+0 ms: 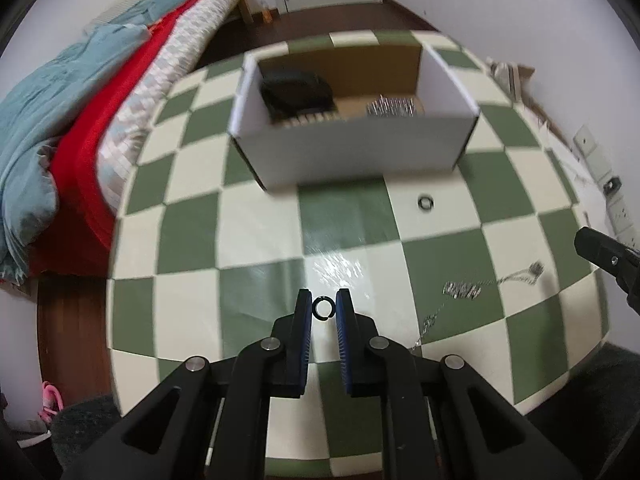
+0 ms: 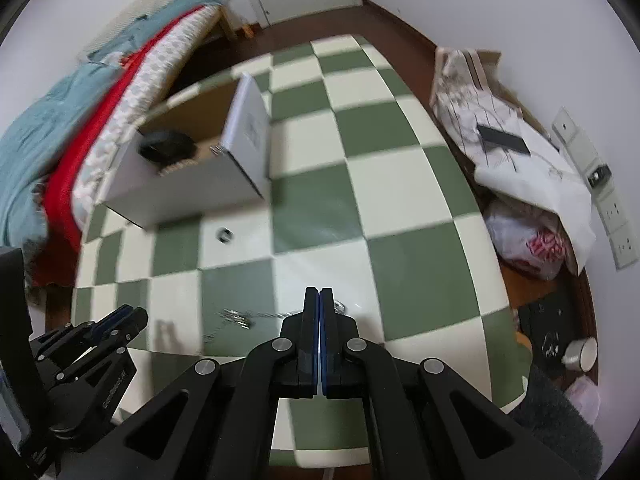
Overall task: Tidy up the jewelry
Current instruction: 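Lift the black ring and silver earring and carry them toward the box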
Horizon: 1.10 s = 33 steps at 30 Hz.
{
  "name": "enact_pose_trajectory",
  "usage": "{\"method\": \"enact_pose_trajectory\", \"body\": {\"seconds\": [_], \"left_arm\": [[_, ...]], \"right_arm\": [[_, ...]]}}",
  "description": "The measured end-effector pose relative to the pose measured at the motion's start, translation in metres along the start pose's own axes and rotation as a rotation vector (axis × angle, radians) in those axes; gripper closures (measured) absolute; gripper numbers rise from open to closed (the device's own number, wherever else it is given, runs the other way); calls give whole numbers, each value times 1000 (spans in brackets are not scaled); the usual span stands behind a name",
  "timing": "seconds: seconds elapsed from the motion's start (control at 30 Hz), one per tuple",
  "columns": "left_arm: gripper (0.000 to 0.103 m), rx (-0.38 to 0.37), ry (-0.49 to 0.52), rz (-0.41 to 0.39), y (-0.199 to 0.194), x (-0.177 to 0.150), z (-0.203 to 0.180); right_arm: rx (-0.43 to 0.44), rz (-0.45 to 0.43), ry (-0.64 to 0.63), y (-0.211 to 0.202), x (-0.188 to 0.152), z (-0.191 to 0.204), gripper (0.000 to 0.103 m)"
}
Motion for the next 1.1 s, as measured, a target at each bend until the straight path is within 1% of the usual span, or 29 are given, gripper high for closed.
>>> {"method": "enact_pose_trajectory", "body": {"seconds": [0.13,0.3,0.4,0.5,0.6,0.63,0.67,0.73,0.77,0.8,0.83,0.9,0.93,0.97,1.0,1.03,1.1], "left_arm": [[94,-17,-30,-53,-25,13,15],[94,-44,-56,-109,-53,30,30],[94,-55,-72,-126,-62,35,35],[94,-63,-87,-134,-68,36,39],[94,-56,-94,-144,-71,37,43],[94,-48,-93,-146,-71,37,45],[94,-44,-94,-146,-70,37,46],[94,-33,-101,-138,-65,36,49],[94,-27,-103,-131,-61,34,51],[94,-25,-109,-117,-55,32,53],[94,-21,-113,-107,-51,30,54],[94,-11,-117,-82,-41,24,57],[94,-9,-119,-68,-36,21,58],[94,-6,-118,-62,-33,19,59],[94,0,-115,-54,-30,17,59],[94,1,-115,-47,-27,15,60],[94,5,-116,-36,-23,13,62]], "right_arm": [[43,-45,-25,-27,13,16,103],[125,-108,-26,-65,33,32,103],[216,-109,7,-77,40,35,103],[346,-76,69,-76,39,34,103],[440,-46,125,-74,35,31,103],[441,-47,128,-74,33,32,103],[416,-58,109,-75,31,33,103],[319,-81,37,-76,28,38,103],[283,-74,5,-72,27,42,103],[271,-41,-22,-60,24,45,103],[277,-3,-10,-45,20,44,103],[246,57,-19,-17,14,41,98],[209,105,-49,5,7,44,85],[198,124,-62,18,3,44,64],[191,137,-73,30,-2,45,55],[171,152,-92,43,-9,47,51],[146,159,-122,55,-17,50,51]]}}
Point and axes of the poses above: each gripper's, at about its wrist camera, not at the fingertips, and y roughly the way its jaws point, z to its left, x to its top, the point moved 2 cm from there along y, roughly the way its jaws point, and after that the axes turned 1 degree about -y, right-handed, at the moved point
